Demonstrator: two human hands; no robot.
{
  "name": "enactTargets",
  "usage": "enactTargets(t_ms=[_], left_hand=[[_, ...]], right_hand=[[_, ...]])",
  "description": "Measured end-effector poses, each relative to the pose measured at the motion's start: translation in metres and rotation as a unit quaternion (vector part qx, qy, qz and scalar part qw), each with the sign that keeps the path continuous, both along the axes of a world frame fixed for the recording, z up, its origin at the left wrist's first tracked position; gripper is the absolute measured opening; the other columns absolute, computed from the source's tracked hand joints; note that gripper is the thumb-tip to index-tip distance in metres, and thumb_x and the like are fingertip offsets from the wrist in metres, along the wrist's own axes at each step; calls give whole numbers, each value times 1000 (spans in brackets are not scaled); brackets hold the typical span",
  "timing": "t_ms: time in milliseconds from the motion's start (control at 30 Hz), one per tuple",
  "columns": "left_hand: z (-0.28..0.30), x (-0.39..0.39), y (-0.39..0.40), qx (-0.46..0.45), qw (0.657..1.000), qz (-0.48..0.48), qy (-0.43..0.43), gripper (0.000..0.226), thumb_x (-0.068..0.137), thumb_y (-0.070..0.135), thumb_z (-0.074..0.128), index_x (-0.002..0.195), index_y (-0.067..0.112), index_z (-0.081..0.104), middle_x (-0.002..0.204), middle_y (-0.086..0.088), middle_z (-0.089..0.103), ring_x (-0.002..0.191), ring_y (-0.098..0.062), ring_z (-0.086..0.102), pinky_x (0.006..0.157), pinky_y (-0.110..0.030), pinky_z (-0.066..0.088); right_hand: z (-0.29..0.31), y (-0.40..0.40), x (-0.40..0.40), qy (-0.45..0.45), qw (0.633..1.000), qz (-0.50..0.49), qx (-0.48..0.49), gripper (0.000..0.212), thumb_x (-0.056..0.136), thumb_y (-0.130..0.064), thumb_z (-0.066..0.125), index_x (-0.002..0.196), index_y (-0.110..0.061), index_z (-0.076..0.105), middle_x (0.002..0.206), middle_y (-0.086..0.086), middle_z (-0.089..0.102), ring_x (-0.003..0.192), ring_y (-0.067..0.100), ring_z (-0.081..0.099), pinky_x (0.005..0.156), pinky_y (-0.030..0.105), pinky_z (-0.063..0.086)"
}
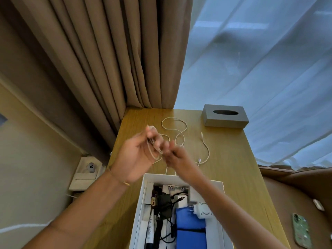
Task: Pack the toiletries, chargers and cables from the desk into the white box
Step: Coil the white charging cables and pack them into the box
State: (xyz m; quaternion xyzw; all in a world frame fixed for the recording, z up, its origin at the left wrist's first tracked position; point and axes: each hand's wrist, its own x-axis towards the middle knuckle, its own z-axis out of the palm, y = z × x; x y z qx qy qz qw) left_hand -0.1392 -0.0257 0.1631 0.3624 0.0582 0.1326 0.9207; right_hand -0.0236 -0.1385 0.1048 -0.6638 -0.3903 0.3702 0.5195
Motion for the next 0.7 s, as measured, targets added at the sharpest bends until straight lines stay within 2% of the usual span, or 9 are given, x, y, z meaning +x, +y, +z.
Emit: enactTargets(t_ms=[33, 100, 200, 267, 333, 400, 500, 633, 700], left_hand=[[1, 3, 5, 4, 999, 42, 8, 33, 105, 28, 36, 79, 13, 52, 81, -14, 67, 97, -33, 66, 98, -42, 47], [-3, 8, 12, 124, 982, 125, 70, 34, 107, 25, 33, 85, 10, 54, 99, -22, 73, 115, -35, 64, 106, -42, 44], [-21, 7, 15, 412, 872, 186, 186, 38, 108, 21, 32, 94, 2, 62, 100, -11, 76, 108, -17, 68, 100, -30, 47], [-32, -1, 15, 487, 839, 127, 205, 40, 106, 28, 36, 90, 10, 68, 90, -2, 75, 95, -9, 68, 91, -30, 49], [-40, -13, 11, 471, 860, 29, 196, 48, 102, 45, 34, 87, 16, 70, 81, 1, 71, 85, -11, 67, 85, -32, 49], [-43, -21, 3, 398, 902, -72, 152, 56, 106, 39, 28, 96, -3, 65, 82, -17, 72, 95, -30, 71, 98, -36, 47], [-29, -21, -6, 214, 961, -172, 37, 45, 108, 26, 27, 98, -3, 59, 77, -21, 67, 98, -42, 66, 113, -53, 33], [-11, -10, 4, 13, 999, -28, -18, 39, 108, 27, 30, 96, 5, 60, 89, -18, 72, 107, -38, 61, 113, -52, 28], [-11, -6, 9, 102, 990, 89, 42, 41, 108, 27, 28, 97, 5, 60, 100, -22, 73, 118, -39, 61, 113, -49, 33]], right_hand=[[-5, -2, -11, -38, 999, 20, -25, 32, 106, -25, 46, 75, -21, 54, 68, 1, 49, 63, 20, 46, 64, 43, 41], [-7, -5, -29, -128, 986, 78, -66, 32, 107, -30, 43, 78, -23, 54, 68, -7, 52, 63, 14, 50, 66, 38, 47], [13, -11, -38, -243, 955, 147, -79, 30, 107, -30, 41, 82, -24, 56, 67, -14, 52, 62, 1, 53, 67, 22, 48], [35, -13, -28, -275, 945, 161, -68, 27, 106, -26, 43, 84, -23, 58, 65, -14, 54, 58, -5, 54, 62, 14, 46], [54, -13, -5, -283, 948, 133, -55, 25, 105, -23, 47, 85, -23, 61, 68, -9, 59, 58, -1, 55, 60, 16, 46], [62, -10, 22, -257, 961, 92, -34, 25, 103, -23, 53, 81, -20, 64, 63, -11, 54, 53, 1, 48, 55, 14, 39], [49, -5, 39, -104, 993, 53, 21, 28, 103, -16, 54, 78, -9, 64, 61, -6, 44, 54, 5, 39, 54, 19, 32], [13, -6, 5, 52, 995, 83, -15, 29, 107, -14, 45, 84, -1, 57, 70, 7, 46, 62, 17, 44, 61, 26, 38], [4, -11, -18, -5, 989, 132, -73, 31, 107, -21, 45, 79, -13, 56, 69, 1, 49, 60, 12, 46, 63, 27, 43]])
